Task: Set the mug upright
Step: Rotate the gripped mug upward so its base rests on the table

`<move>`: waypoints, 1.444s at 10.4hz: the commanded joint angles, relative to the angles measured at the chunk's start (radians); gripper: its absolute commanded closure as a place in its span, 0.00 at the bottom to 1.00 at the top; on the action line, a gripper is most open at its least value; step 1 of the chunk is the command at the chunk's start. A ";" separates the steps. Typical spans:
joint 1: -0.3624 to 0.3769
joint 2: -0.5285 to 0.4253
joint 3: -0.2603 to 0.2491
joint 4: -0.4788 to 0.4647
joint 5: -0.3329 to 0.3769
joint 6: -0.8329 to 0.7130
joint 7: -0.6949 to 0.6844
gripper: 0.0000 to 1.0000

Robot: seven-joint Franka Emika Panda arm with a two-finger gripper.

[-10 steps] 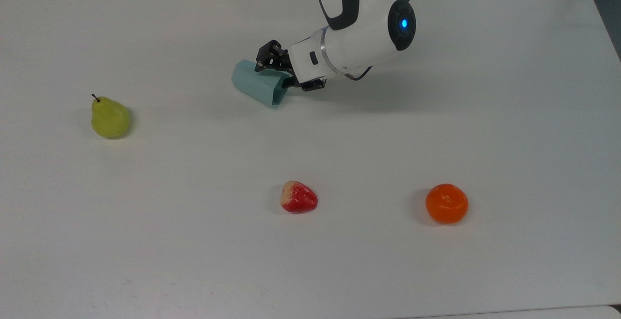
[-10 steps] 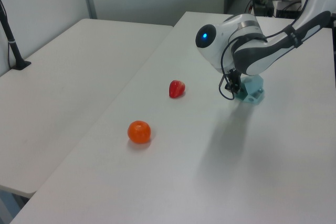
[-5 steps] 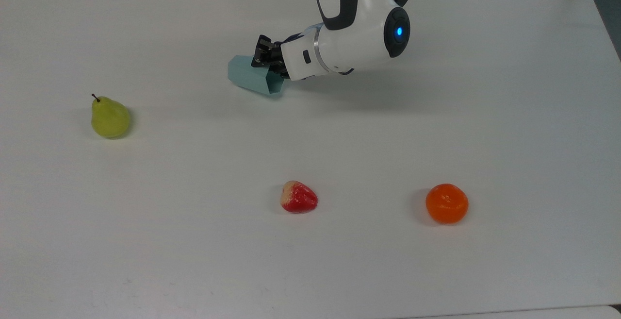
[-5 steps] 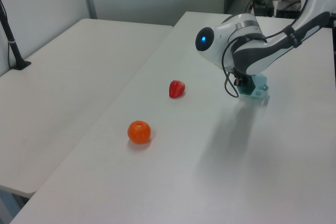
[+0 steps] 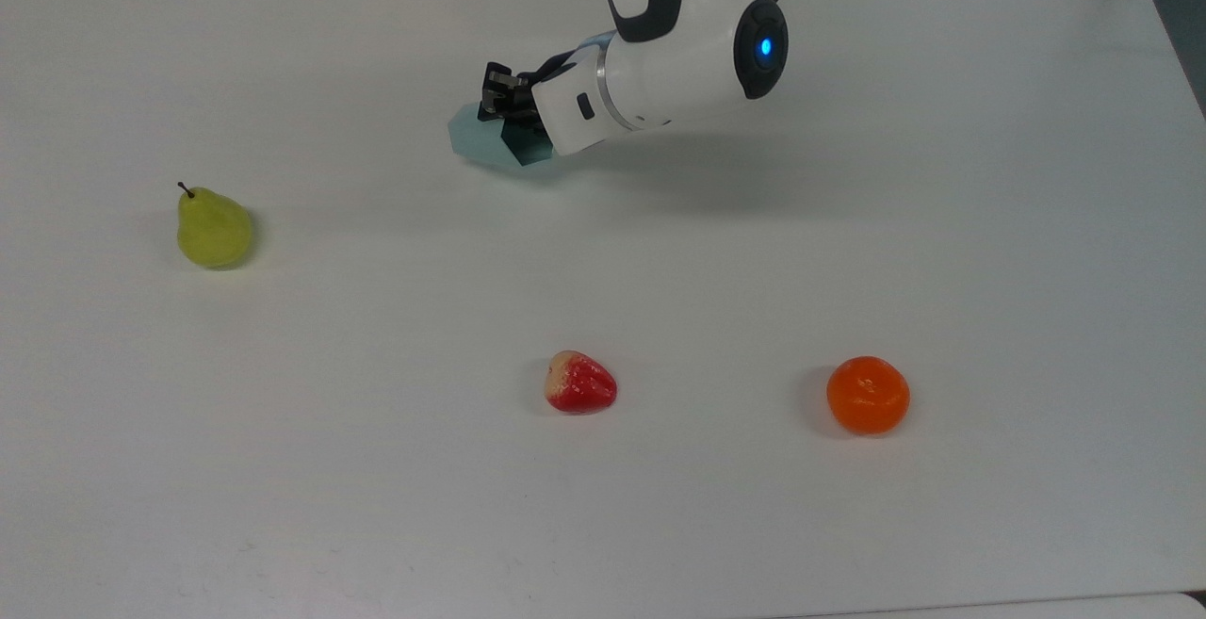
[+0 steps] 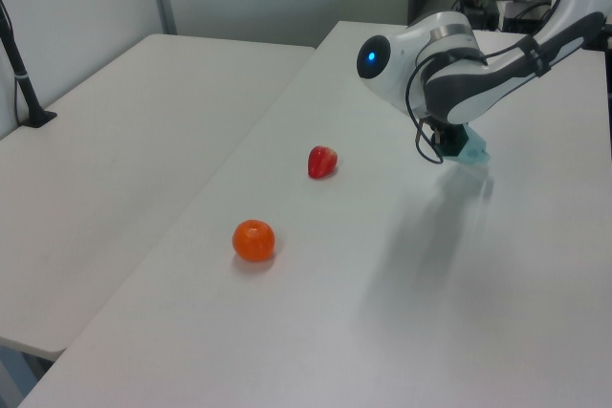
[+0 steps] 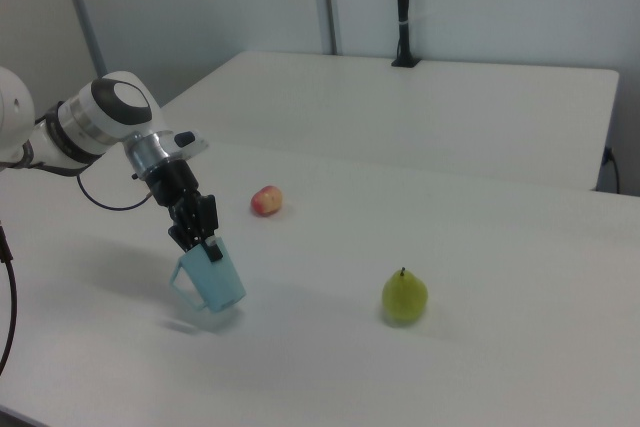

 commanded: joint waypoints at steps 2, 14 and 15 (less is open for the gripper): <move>-0.036 -0.066 0.000 0.055 0.186 0.070 -0.129 0.95; -0.127 -0.075 -0.004 -0.022 0.622 0.459 -1.048 0.41; -0.129 -0.080 -0.007 -0.017 0.639 0.451 -0.972 0.09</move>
